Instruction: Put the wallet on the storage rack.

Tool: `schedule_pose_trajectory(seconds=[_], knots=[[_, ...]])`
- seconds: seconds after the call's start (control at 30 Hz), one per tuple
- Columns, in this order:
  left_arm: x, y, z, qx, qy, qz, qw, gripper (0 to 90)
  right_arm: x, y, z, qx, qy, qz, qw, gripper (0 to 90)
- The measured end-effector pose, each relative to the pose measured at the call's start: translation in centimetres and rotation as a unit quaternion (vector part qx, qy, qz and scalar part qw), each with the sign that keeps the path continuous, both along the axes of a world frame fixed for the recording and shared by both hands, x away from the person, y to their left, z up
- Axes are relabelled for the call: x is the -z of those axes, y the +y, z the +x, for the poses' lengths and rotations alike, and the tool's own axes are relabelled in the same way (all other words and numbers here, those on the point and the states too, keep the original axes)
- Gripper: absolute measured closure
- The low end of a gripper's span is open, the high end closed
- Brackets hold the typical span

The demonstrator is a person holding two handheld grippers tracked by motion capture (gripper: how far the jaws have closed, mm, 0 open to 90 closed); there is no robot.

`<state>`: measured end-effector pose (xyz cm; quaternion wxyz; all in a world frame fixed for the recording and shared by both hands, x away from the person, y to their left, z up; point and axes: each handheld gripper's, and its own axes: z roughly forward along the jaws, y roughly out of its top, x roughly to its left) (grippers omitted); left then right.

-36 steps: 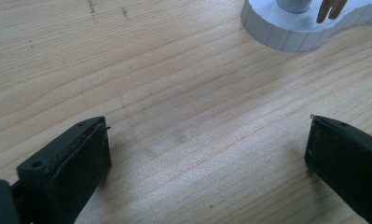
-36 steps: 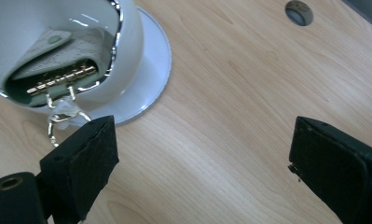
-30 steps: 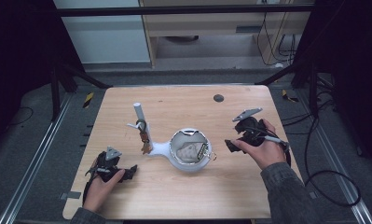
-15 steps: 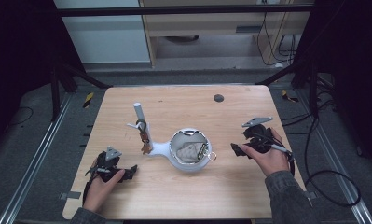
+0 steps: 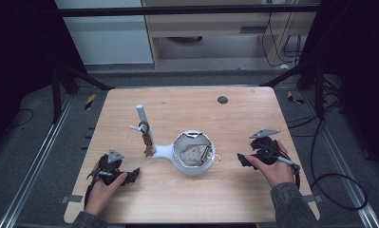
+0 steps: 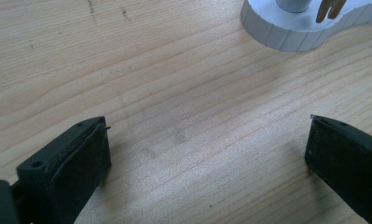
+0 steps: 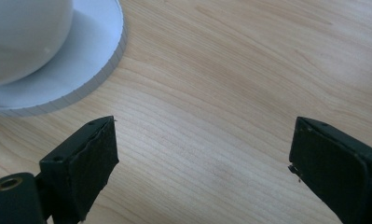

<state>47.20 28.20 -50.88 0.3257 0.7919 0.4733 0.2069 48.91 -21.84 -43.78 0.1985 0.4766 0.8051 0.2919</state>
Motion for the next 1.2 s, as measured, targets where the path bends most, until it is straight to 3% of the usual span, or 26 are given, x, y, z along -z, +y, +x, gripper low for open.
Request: schedule_pose_trajectory(seconds=[0.33, 0.77, 1.2], knots=[[0.0, 0.0, 0.0, 0.000, 0.000, 0.000, 1.0000, 0.0, 2.6, -0.3, -0.5, 0.003, 0.020, 0.007, 0.9998, 9.1], [0.0, 0.0, 0.0, 0.002, -0.001, 0.001, 1.0000, 0.0, 4.9, -0.7, 0.8, 0.027, 0.016, 0.041, 0.9987, 6.9], [0.0, 0.0, 0.0, 0.002, -0.001, 0.001, 1.0000, 0.0, 6.4, 0.1, 1.6, 0.043, 0.016, 0.046, 0.9979, 5.2]])
